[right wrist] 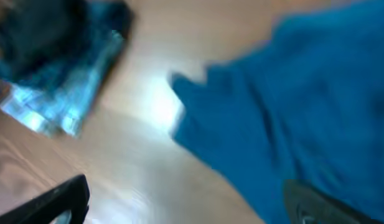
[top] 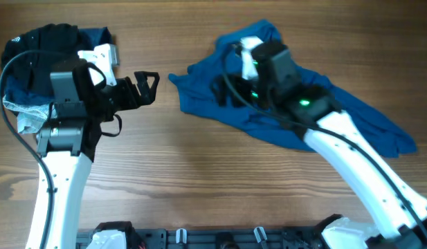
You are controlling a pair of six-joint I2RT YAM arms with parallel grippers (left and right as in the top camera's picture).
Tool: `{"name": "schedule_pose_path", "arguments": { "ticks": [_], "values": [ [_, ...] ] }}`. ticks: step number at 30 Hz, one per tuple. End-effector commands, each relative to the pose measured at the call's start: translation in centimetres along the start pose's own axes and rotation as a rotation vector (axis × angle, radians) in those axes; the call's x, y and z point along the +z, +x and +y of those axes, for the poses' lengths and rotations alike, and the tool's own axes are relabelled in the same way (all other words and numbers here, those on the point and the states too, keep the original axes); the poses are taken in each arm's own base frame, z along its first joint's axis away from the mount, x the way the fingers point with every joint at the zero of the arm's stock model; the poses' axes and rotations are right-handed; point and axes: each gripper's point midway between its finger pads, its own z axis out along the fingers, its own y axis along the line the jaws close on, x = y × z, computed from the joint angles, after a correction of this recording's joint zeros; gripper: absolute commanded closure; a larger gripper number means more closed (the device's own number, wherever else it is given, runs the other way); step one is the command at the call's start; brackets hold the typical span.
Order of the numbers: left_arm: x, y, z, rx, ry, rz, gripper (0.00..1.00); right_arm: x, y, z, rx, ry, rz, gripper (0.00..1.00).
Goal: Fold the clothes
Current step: 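Drag the teal shirt left toward the left gripper with the right gripper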
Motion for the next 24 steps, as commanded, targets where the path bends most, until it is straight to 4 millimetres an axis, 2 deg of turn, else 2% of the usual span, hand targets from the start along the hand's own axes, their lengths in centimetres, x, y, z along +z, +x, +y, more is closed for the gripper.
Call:
{"name": "schedule_pose_path", "arguments": {
  "ticks": [1, 3, 4, 6, 11, 15, 18, 20, 22, 24],
  "values": [
    [1.5, 0.2, 1.1, -0.019, -0.025, 0.036, 0.00, -2.1, 2.7, -3.8, 0.147, 0.131, 0.106, 0.00],
    [3.0, 1.1, 2.0, -0.039, -0.037, 0.086, 0.00, -3.7, 6.5, -7.9, 0.346, 0.324, 0.228, 0.00],
    [4.0, 1.7, 2.5, -0.050, -0.044, 0.117, 0.00, -4.5, 7.6, -9.2, 0.402, 0.392, 0.259, 0.00],
    [5.5, 2.9, 3.1, -0.062, -0.052, 0.169, 0.01, -5.2, 8.8, -10.7, 0.443, 0.461, 0.291, 0.00],
    [11.5, 7.9, 4.2, -0.034, -0.049, 0.352, 0.06, -5.0, 11.4, -13.4, 0.512, 0.524, 0.348, 0.00],
    [15.4, 10.9, 3.4, 0.017, -0.017, 0.420, 0.05, -4.7, 13.5, -14.4, 0.546, 0.543, 0.401, 0.00],
    [17.3, 11.7, 2.4, 0.066, 0.014, 0.418, 0.07, -4.3, 14.6, -14.7, 0.548, 0.551, 0.422, 0.00],
    [18.5, 12.4, 2.3, 0.128, 0.006, 0.414, 0.13, -3.9, 15.2, -14.8, 0.552, 0.543, 0.433, 0.00],
    [19.0, 12.7, 2.9, 0.149, -0.037, 0.413, 0.18, -3.7, 15.6, -14.7, 0.555, 0.538, 0.443, 0.00],
    [19.3, 12.9, 3.4, 0.163, -0.076, 0.413, 0.27, -3.7, 15.7, -14.7, 0.549, 0.535, 0.448, 0.00]
  ]
}}
